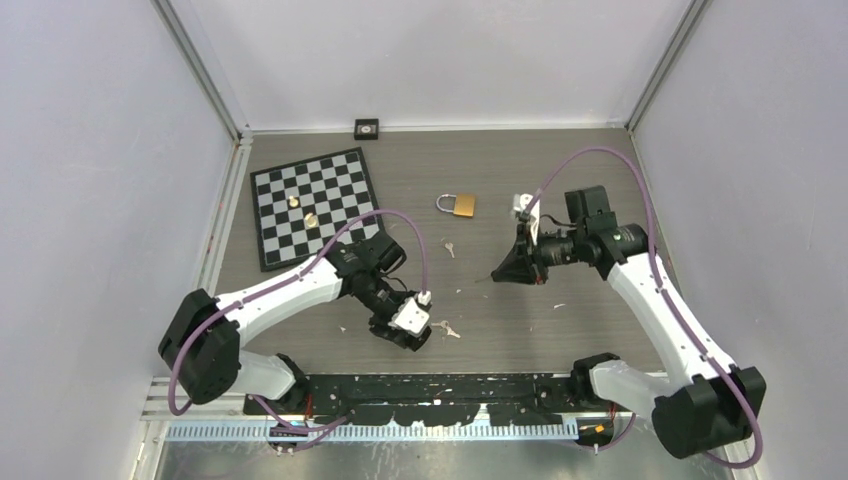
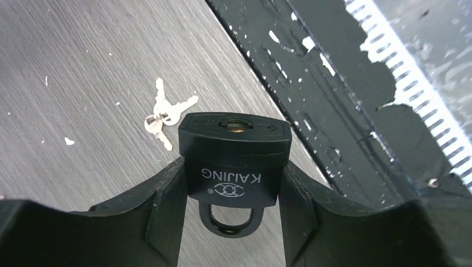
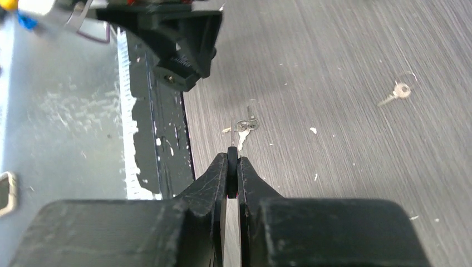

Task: Unlock with the key

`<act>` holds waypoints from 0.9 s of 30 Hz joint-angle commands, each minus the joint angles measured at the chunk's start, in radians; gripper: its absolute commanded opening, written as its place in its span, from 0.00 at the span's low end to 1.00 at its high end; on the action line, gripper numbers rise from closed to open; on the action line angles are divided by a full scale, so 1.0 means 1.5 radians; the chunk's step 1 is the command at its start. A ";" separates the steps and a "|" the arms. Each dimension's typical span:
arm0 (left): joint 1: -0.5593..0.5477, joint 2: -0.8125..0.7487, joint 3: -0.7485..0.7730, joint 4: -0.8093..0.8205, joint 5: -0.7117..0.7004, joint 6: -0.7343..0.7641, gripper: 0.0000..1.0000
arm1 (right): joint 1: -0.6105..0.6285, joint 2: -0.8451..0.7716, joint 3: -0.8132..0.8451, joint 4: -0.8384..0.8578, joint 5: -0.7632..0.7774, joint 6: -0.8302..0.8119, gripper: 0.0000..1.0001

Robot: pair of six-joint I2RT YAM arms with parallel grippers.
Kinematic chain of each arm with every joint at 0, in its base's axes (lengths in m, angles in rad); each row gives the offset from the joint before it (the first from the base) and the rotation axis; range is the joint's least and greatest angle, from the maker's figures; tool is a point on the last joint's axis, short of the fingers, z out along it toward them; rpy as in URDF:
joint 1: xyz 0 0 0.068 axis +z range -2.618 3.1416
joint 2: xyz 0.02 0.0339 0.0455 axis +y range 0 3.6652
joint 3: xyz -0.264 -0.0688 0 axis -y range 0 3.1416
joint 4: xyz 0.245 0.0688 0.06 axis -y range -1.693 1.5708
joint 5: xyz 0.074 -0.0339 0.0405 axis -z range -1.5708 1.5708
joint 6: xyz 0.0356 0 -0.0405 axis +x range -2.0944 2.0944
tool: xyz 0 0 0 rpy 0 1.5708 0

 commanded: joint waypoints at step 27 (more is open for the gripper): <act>0.053 0.206 0.302 -0.233 0.264 -0.006 0.00 | 0.484 -0.077 0.110 -0.014 0.405 -0.261 0.01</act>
